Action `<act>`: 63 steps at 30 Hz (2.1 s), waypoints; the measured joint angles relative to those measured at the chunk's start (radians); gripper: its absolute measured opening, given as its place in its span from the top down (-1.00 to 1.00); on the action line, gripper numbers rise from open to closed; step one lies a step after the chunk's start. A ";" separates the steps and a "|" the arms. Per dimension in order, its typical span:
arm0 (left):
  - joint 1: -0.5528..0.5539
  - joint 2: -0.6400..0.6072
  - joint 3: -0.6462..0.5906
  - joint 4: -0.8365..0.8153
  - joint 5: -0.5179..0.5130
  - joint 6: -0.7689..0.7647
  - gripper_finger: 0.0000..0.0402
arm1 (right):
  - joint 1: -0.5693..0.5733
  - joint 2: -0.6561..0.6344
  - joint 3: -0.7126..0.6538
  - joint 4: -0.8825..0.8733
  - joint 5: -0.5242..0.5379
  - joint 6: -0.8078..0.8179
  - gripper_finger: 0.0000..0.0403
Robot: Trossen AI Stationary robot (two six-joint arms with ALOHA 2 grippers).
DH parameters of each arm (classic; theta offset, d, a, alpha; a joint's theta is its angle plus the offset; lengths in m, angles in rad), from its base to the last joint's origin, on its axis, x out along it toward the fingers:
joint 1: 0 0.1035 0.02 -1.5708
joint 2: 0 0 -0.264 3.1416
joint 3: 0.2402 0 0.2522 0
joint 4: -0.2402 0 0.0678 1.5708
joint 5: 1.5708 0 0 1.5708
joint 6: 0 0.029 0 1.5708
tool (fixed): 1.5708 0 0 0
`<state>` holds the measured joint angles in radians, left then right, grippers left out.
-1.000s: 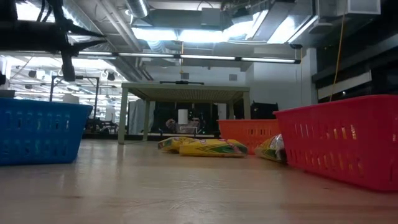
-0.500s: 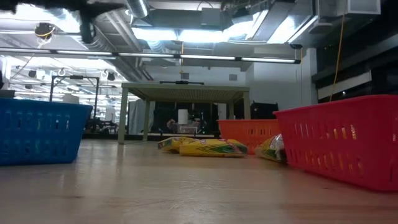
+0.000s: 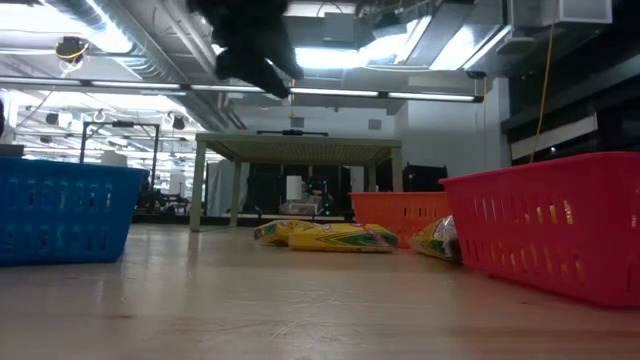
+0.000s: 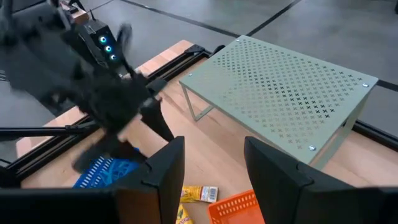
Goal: Pick & Place Office Desk Supplies
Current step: Put the yellow crayon box into the orange bin
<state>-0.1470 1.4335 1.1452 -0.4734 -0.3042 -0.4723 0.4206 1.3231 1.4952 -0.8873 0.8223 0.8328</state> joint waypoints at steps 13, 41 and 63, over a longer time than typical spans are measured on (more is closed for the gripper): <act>-0.001 0.415 0.339 -0.333 -0.076 -0.452 -0.23 | 0.000 0.000 0.000 -0.001 -0.098 -0.099 0.16; 0.051 0.572 0.339 -0.286 0.069 -0.695 -0.23 | 0.702 -0.523 -0.389 0.796 0.254 -0.627 0.16; 0.038 0.589 0.337 -0.219 0.173 -0.667 0.70 | 0.707 -0.522 -0.390 0.789 0.262 -0.666 0.16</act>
<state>-0.1095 2.0226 1.4818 -0.6923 -0.1315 -1.1389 1.1273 0.8013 1.1053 -0.0984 1.0843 0.1665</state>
